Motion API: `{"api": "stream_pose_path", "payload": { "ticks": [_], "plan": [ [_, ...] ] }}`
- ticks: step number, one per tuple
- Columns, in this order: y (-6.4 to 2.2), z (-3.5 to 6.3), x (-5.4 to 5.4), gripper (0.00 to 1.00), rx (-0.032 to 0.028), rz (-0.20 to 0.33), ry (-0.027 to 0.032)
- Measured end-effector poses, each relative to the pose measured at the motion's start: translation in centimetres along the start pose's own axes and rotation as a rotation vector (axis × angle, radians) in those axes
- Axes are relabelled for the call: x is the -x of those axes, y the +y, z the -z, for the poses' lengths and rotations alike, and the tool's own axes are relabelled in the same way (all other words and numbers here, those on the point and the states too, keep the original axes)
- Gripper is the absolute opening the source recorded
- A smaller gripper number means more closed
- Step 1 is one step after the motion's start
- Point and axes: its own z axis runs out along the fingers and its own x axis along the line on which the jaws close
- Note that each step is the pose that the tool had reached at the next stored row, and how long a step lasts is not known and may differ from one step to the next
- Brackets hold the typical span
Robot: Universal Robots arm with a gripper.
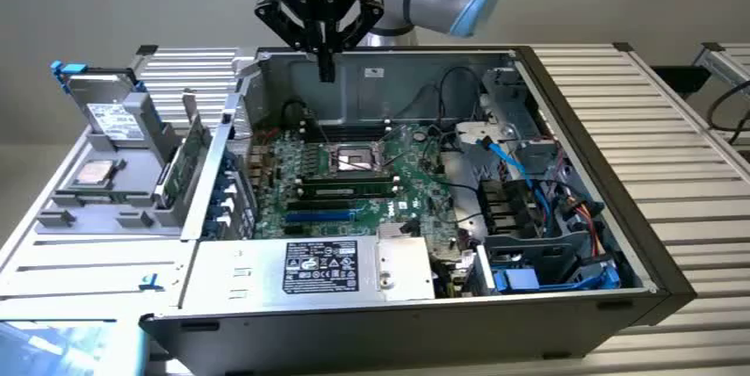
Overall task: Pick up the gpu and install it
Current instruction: 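Reach for the gpu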
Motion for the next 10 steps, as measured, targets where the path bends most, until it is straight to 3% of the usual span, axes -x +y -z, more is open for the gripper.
{"api": "stream_pose_path", "payload": {
  "ticks": [10],
  "plan": [
    [0.0,-0.02,0.0,0.12,0.0002,0.0,-0.0002]
  ]
}}
